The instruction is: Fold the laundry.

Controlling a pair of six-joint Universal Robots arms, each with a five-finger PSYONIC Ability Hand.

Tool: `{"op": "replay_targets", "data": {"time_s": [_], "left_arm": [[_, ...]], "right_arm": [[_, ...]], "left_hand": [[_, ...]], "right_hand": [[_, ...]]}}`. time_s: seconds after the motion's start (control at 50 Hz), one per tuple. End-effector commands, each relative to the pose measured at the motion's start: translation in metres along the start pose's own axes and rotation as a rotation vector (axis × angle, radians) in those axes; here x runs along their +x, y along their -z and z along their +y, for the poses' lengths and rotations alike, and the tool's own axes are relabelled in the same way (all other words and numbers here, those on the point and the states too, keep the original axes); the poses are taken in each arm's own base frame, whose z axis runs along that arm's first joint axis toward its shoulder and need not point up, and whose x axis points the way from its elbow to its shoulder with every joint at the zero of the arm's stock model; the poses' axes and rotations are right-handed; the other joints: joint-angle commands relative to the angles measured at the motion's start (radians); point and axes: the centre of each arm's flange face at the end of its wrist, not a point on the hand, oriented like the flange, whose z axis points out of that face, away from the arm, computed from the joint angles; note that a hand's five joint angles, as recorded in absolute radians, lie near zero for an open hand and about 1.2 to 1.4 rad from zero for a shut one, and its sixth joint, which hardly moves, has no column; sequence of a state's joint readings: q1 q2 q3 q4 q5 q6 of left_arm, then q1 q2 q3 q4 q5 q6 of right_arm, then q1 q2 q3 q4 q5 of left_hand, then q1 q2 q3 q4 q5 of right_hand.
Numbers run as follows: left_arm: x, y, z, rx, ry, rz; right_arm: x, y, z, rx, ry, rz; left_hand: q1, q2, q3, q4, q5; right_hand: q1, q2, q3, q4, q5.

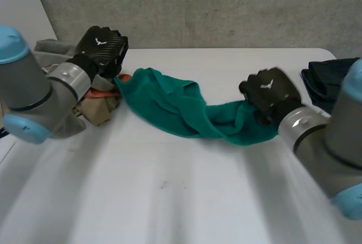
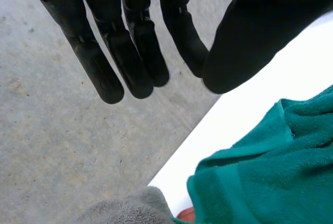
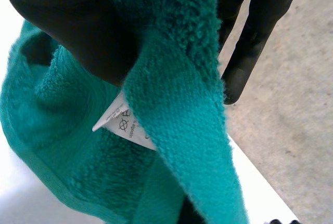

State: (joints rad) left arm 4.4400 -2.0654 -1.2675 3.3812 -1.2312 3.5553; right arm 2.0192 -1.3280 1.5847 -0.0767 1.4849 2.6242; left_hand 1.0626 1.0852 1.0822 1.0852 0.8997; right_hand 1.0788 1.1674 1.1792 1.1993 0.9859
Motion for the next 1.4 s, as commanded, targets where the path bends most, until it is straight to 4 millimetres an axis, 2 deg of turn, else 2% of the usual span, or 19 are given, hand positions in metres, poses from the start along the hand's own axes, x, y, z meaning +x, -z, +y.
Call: {"op": "replay_targets", "data": {"time_s": [0.02,0.14,0.24,0.34,0.5,0.54,0.58,0.6,0.66,0.8,0.86,0.92,0.96,1.02,1.06,1.12,1.22,1.3,1.4], "left_arm": [[0.019,0.044,-0.005,-0.052,0.043,0.027],[0.049,0.063,0.010,-0.094,0.071,0.086],[0.076,0.065,0.011,-0.082,0.116,0.147],[0.102,0.059,0.015,-0.056,0.166,0.201],[0.138,0.054,0.016,-0.045,0.330,0.291],[0.150,0.056,0.023,-0.078,0.383,0.318],[0.157,0.058,0.025,-0.087,0.401,0.337],[0.156,0.056,0.026,-0.087,0.397,0.325],[0.148,0.048,0.023,-0.064,0.389,0.284],[0.063,0.023,0.018,-0.027,0.337,-0.061],[0.054,0.014,0.006,0.020,0.284,-0.073],[0.047,0.004,-0.014,0.093,0.248,-0.087],[0.038,-0.008,-0.043,0.199,0.220,-0.122],[0.020,-0.017,-0.081,0.338,0.208,-0.222],[0.005,-0.014,-0.115,0.445,0.209,-0.333],[-0.003,-0.001,-0.143,0.523,0.215,-0.395],[0.012,0.019,-0.145,0.493,0.224,-0.363],[0.048,0.043,-0.115,0.364,0.225,-0.276],[0.093,0.075,-0.059,0.163,0.182,-0.179]], "right_arm": [[0.027,0.043,-0.072,0.148,-0.067,-0.007],[0.029,0.059,-0.116,0.293,-0.186,-0.066],[0.024,0.069,-0.119,0.287,-0.214,-0.112],[-0.005,0.089,-0.127,0.303,-0.221,-0.206],[-0.018,0.093,-0.111,0.249,-0.227,-0.244],[-0.018,0.092,-0.110,0.248,-0.228,-0.240],[-0.019,0.091,-0.105,0.232,-0.227,-0.241],[-0.018,0.090,-0.104,0.228,-0.227,-0.239],[-0.006,0.080,-0.090,0.181,-0.223,-0.193],[0.030,0.025,-0.019,-0.055,-0.183,-0.081],[0.031,0.005,-0.003,-0.098,-0.129,-0.081],[0.043,-0.016,-0.015,-0.036,-0.115,-0.026],[0.056,-0.029,-0.027,0.025,-0.124,0.047],[0.078,-0.047,-0.062,0.216,-0.164,0.198],[0.094,-0.054,-0.084,0.373,-0.197,0.285],[0.105,-0.057,-0.104,0.536,-0.205,0.348],[0.099,-0.061,-0.100,0.526,-0.208,0.334],[0.083,-0.068,-0.073,0.401,-0.224,0.278],[0.054,-0.079,-0.018,0.167,-0.239,0.183]], "left_hand": [[-0.716,-0.739,-0.736,-0.739,-0.728],[-0.834,-0.857,-0.854,-0.857,-0.846],[-0.849,-0.872,-0.869,-0.872,-0.861],[-0.873,-0.895,-0.892,-0.895,-0.884],[-0.841,-0.863,-0.860,-0.863,-0.852],[-0.545,-0.568,-0.565,-0.568,-0.557],[-0.012,-0.035,-0.032,-0.035,-0.024],[0.330,0.308,0.311,0.308,0.319],[0.334,0.311,0.314,0.311,0.322],[0.334,0.311,0.314,0.311,0.322],[0.334,0.311,0.314,0.311,0.322],[0.334,0.311,0.314,0.311,0.322],[0.334,0.311,0.314,0.311,0.322],[0.334,0.311,0.314,0.311,0.322],[0.334,0.311,0.314,0.311,0.322],[0.334,0.311,0.314,0.311,0.322],[0.334,0.311,0.314,0.311,0.322],[0.334,0.311,0.314,0.311,0.322],[0.334,0.311,0.314,0.311,0.322]], "right_hand": [[0.317,0.229,0.217,0.197,0.236],[0.317,0.229,0.217,0.197,0.236],[0.317,0.229,0.217,0.197,0.236],[0.317,0.229,0.217,0.197,0.236],[0.317,0.229,0.217,0.197,0.236],[0.317,0.229,0.217,0.197,0.236],[0.317,0.229,0.217,0.197,0.236],[0.317,0.229,0.217,0.197,0.236],[0.317,0.229,0.217,0.197,0.236],[0.317,0.229,0.217,0.197,0.236],[0.317,0.229,0.217,0.197,0.236],[0.317,0.229,0.217,0.197,0.236],[0.317,0.229,0.217,0.197,0.236],[0.317,0.229,0.217,0.197,0.236],[0.317,0.229,0.217,0.197,0.236],[0.317,0.229,0.217,0.197,0.236],[0.317,0.229,0.217,0.197,0.236],[0.317,0.229,0.217,0.197,0.236],[0.317,0.229,0.217,0.197,0.236]]}}
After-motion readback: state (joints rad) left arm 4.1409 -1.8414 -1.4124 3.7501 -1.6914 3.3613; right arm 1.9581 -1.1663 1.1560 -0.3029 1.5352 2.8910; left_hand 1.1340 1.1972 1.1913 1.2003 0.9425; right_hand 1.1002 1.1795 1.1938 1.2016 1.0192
